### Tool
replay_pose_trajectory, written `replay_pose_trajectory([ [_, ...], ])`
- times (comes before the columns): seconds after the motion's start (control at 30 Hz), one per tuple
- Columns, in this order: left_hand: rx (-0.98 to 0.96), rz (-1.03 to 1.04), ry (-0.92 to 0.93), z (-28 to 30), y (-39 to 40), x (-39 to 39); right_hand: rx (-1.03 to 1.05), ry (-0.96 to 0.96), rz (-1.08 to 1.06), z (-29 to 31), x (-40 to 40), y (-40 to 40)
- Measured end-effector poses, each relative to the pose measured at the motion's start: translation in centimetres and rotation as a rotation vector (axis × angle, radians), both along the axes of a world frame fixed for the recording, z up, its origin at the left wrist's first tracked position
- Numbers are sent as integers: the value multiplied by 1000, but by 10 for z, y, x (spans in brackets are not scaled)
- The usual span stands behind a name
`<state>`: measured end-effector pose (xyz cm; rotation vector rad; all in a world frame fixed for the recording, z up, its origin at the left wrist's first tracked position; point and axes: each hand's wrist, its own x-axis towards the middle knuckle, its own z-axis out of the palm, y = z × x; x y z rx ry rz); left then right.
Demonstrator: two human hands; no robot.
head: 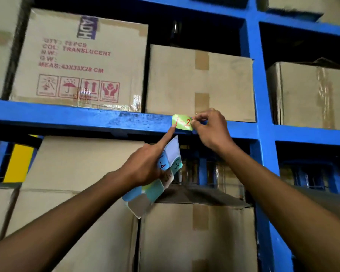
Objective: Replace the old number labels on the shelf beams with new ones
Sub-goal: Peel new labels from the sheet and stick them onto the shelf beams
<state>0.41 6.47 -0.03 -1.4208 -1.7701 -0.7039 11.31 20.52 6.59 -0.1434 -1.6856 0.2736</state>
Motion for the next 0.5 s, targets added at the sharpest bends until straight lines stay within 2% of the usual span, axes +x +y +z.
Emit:
replay_pose_trajectory([
  [0.3, -99, 206, 19, 31, 13, -7, 28, -38, -54, 8, -14, 10],
  [0.5, -175, 226, -31, 34, 21, -16, 50, -55, -73, 6, -19, 14],
])
